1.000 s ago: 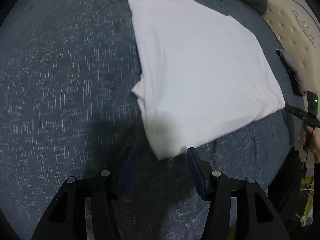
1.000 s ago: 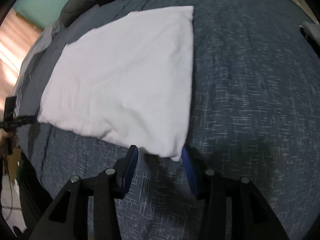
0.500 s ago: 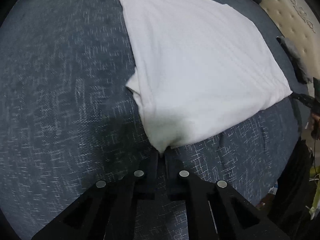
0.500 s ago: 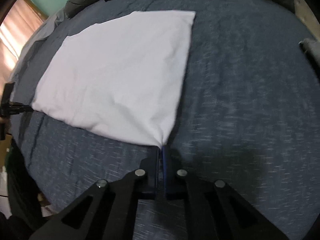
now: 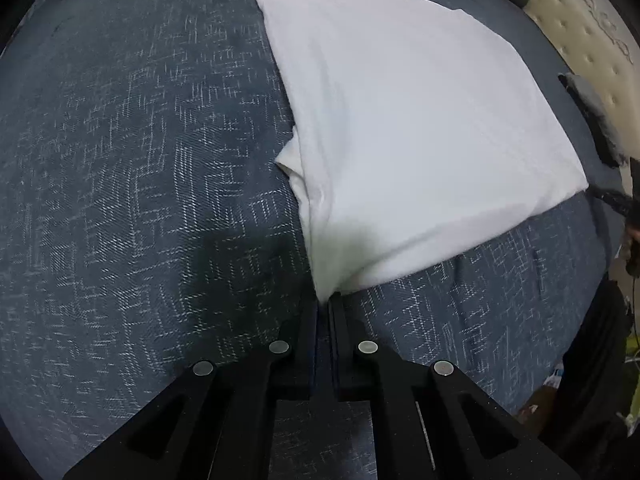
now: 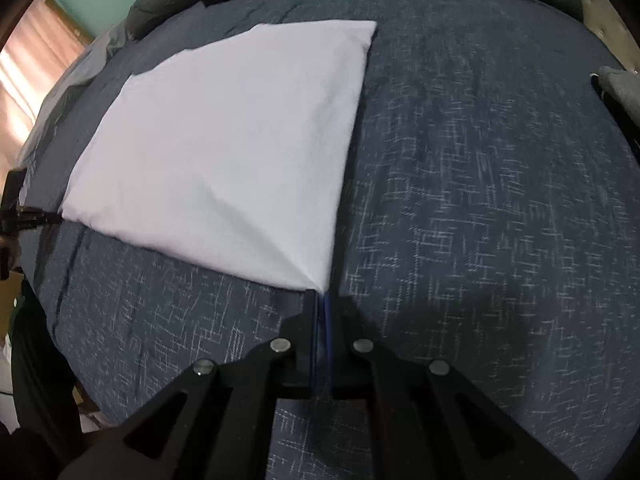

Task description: Fold clothes

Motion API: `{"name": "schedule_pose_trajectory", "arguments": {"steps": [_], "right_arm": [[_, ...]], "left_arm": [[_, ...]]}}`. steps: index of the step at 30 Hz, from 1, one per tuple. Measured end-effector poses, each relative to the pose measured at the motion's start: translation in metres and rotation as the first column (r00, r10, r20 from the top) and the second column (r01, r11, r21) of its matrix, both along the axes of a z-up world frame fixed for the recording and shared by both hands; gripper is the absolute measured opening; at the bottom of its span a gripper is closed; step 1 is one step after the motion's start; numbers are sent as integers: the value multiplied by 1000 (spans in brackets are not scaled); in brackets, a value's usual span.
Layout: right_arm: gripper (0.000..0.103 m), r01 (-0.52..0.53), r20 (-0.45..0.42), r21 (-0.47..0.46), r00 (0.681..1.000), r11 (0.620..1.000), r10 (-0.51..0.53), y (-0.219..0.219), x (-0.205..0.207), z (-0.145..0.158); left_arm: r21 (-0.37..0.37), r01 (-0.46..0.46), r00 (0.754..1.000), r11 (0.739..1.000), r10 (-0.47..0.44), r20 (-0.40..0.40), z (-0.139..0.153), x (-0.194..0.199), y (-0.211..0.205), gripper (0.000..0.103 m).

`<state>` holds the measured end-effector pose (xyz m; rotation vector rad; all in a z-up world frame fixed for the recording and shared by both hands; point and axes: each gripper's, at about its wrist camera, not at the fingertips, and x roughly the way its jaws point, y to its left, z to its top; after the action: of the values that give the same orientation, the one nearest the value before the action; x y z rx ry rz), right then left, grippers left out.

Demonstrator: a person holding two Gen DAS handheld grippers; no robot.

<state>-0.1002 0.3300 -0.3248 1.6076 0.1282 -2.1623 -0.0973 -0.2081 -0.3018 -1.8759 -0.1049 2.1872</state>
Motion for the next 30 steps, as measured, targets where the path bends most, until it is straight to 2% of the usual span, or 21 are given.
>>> {"name": "schedule_pose_trajectory", "arguments": {"steps": [3,5,7,10,12,14,15,18,22,26,30], "right_arm": [[3,42,-2,37,999,998,-42,3,-2,6],[3,64,-38,35,997,997,-62,3,-2,20],[3,79,-80,22,994,997,-77,1,-3,36],[4,16,-97,-83,995,996,-24,-25,-2,56],[4,-73,-78,-120,995,990,64,-63,2,59],[4,-168,-54,-130,985,977,162,-113,1,52],[4,-200,-42,-132,980,971,196,-134,2,49],[4,-235,-9,-150,972,960,237,-187,20,44],[3,-273,13,-153,961,950,278,-243,21,33],[4,-279,40,-121,958,953,285,-274,22,12],[4,-326,64,-52,942,944,329,-284,36,-4]], "left_arm": [[6,-11,1000,1000,11,0,5,0,1,9],[-20,-9,1000,1000,9,-11,14,1,1,17],[-31,-20,999,999,19,-33,26,2,-1,29],[3,-51,996,999,51,-79,44,-3,-3,31],[23,-54,994,998,56,-97,52,-8,1,36],[25,-31,996,999,33,-85,47,-11,18,39],[23,-26,997,999,28,-77,43,3,33,39],[32,-25,998,999,27,-50,30,-7,45,39],[41,-21,999,999,23,-32,20,-13,54,39],[47,-26,999,999,28,-29,16,-15,51,39],[69,-35,999,997,37,-28,15,-17,46,39]]}}
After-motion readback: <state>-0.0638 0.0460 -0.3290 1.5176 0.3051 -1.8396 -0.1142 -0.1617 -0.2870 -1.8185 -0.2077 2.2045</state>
